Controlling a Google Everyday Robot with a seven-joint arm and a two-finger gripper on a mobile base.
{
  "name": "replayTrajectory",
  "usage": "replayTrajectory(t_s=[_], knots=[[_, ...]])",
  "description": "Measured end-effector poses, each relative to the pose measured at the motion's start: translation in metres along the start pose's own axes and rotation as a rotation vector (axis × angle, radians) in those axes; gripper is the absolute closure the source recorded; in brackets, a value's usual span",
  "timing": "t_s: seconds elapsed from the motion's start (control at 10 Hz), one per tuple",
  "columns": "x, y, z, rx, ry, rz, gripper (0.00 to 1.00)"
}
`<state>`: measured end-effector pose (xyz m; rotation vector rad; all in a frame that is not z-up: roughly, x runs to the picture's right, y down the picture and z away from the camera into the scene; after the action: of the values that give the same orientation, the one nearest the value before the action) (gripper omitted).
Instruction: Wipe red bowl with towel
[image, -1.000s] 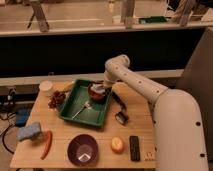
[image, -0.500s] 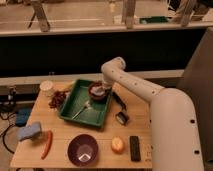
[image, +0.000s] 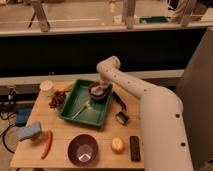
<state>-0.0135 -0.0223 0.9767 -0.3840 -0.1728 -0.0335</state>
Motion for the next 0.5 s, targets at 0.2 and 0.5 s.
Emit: replayTrajectory(t_s=[0.2,0.5], knots=[[-0.01,-0.004,-0.001,-0.01,-0.024,-0.005,1.0],[-0.026,0.002,-0.007,-0.032,-0.086,-0.034,1.0]])
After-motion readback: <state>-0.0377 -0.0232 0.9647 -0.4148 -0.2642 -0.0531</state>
